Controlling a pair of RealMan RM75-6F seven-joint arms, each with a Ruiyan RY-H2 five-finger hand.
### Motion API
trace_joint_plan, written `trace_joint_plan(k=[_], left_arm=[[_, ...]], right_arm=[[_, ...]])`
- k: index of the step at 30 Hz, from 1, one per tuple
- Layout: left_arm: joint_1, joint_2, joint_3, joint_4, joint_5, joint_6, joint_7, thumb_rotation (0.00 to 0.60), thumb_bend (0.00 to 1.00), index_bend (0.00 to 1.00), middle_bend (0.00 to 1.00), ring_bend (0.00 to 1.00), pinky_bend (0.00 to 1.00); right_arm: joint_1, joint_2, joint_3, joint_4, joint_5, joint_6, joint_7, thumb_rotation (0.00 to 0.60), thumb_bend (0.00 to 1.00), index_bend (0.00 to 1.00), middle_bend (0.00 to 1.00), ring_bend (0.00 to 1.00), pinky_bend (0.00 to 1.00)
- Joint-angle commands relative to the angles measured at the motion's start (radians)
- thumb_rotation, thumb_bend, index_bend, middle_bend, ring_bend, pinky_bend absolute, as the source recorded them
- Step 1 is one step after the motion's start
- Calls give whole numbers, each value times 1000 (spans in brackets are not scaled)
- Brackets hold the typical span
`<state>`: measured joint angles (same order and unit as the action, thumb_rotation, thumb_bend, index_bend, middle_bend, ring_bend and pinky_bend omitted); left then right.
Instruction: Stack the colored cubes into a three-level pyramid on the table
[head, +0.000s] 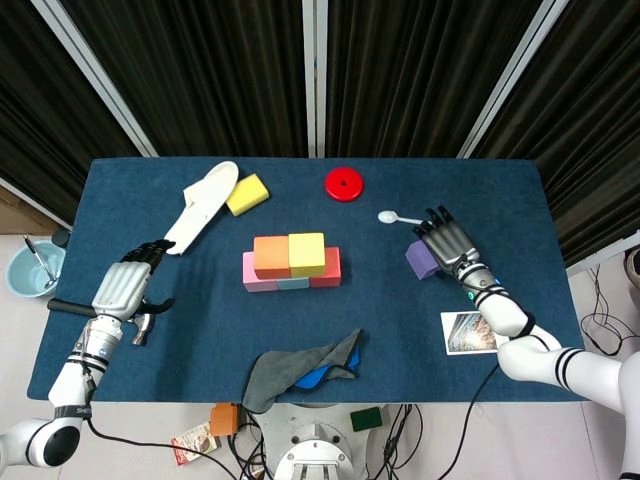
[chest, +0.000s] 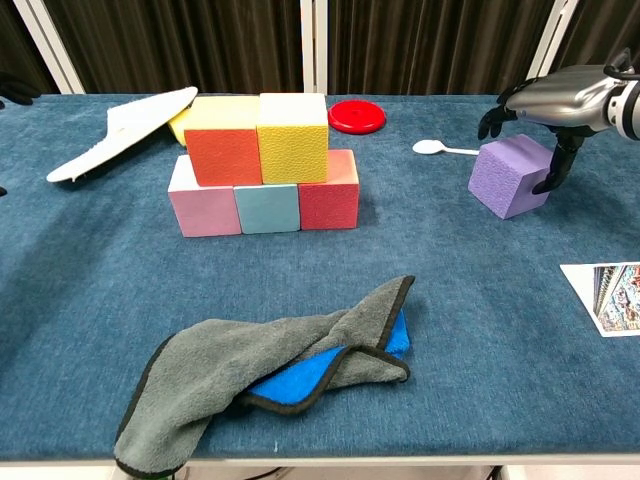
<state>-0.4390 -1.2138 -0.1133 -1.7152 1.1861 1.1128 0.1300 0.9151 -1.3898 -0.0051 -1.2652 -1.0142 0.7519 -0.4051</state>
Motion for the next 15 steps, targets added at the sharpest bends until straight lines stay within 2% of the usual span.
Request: trace_joint_plan(k=[1, 3, 6, 10, 13, 15], left_arm=[[0, -1, 0, 2, 0, -1, -3, 600, 173, 113, 98, 100, 178], [1, 0, 0, 3, 2, 0, -7, 600, 174, 113, 98, 101, 178], [6, 4, 0, 4, 4, 6, -14, 600, 174, 114, 98, 100, 178], [14, 9, 5, 7, 8, 10, -22, 600, 174, 113, 98, 100, 178], [22, 4, 17, 12, 16, 17, -11, 600, 173, 114, 98, 100, 177], [30, -5, 20, 17, 20, 32, -2, 600, 174, 113, 98, 100, 178]], right_arm=[[-8, -10, 9, 15, -11, -1, 13, 600, 193, 335, 247, 0, 0], [-16, -2, 17, 9, -29, 12, 26, 600, 229, 432, 298, 14, 0], [-32, 52, 55, -65, -55, 70, 64, 600, 244, 509, 375, 79, 0], [-26, 187, 114, -256, -38, 112, 42, 600, 243, 526, 394, 94, 0], [11, 294, 172, -435, 49, 111, -28, 600, 244, 529, 406, 106, 0], [44, 339, 201, -515, 119, 105, -73, 600, 244, 530, 419, 118, 0]])
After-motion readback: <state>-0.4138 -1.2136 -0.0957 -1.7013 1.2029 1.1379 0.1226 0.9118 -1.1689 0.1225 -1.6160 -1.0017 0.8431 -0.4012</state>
